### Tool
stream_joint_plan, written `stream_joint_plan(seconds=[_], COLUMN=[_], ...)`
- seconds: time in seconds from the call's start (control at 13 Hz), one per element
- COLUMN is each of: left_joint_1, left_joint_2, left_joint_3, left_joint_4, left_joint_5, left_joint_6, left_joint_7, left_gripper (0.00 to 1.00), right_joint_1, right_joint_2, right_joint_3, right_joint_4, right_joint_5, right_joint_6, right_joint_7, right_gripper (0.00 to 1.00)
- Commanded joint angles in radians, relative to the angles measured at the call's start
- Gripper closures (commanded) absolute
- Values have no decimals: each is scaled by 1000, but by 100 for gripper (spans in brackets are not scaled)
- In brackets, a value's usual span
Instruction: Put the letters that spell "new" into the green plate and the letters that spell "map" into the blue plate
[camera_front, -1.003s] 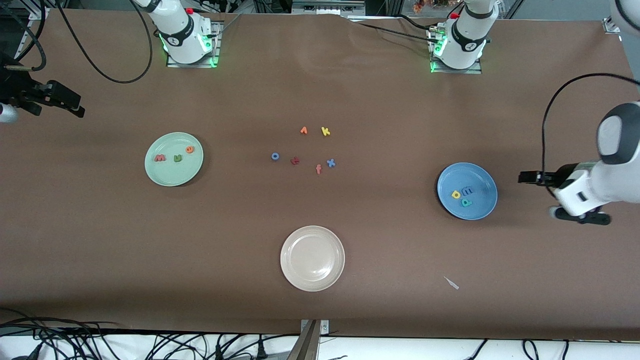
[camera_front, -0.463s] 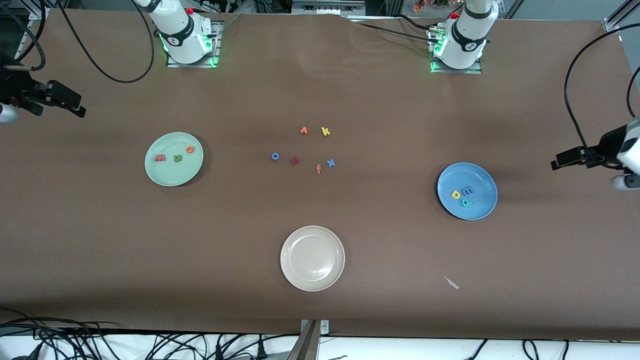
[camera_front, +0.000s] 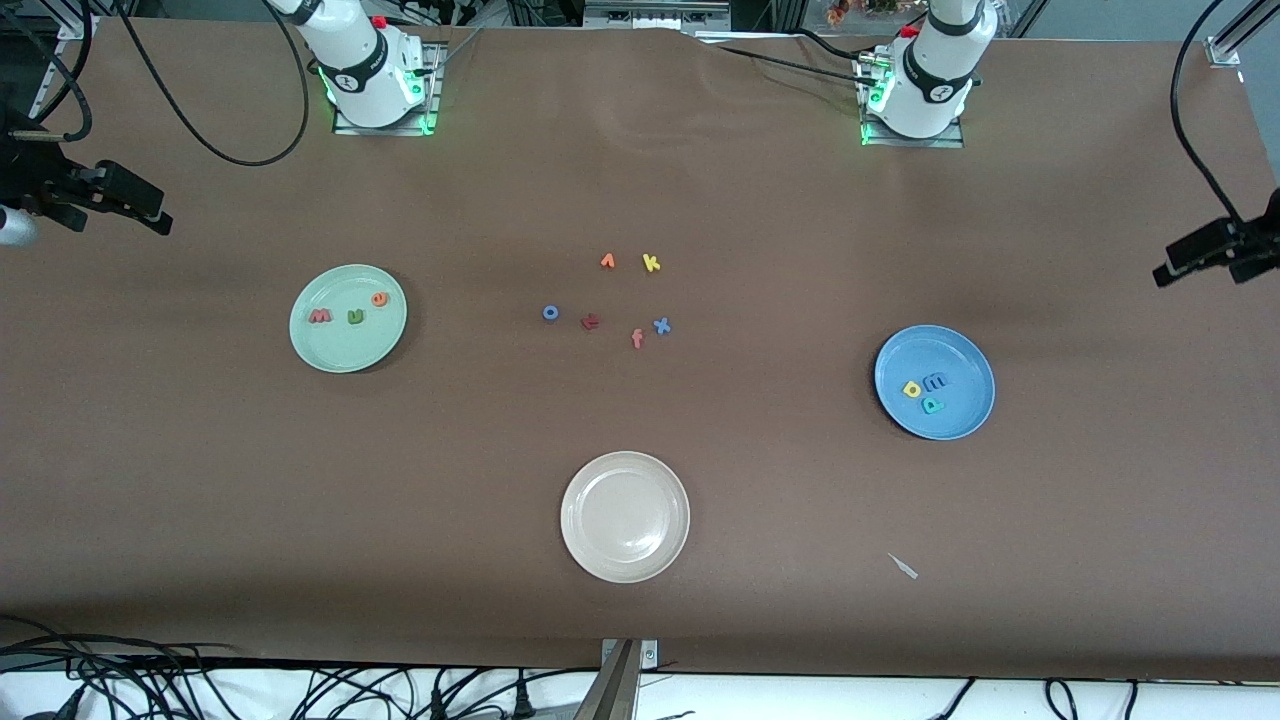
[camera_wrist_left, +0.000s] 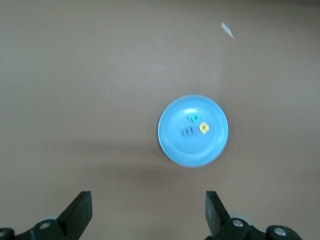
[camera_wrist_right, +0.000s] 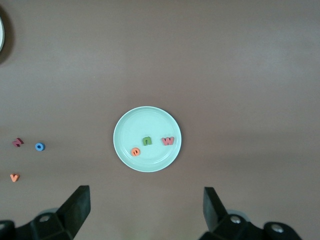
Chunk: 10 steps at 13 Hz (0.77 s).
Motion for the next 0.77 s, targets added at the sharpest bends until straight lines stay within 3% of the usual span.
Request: stream_joint_plan(seconds=[0.0,0.23,0.69], left_joint_1=[-46,-40,-71], left_joint_2=[-8,-16,1], left_joint_3=[10,-68,-113], left_joint_4=[60,115,98], left_joint_5=[49,52,42], left_joint_6=[-128,-195,-169], left_joint_7=[14,18,18], left_gripper=[0,0,0], right_joint_1=[-4,-4,-4], right_joint_2=[-8,-6,-8], right_joint_3=[10,10,10], right_joint_4=[-4,-4,-4], right_joint_5=[16,16,16], right_joint_6=[3,2,-1], right_joint_7=[7,-3,-5], right_gripper=[0,0,0])
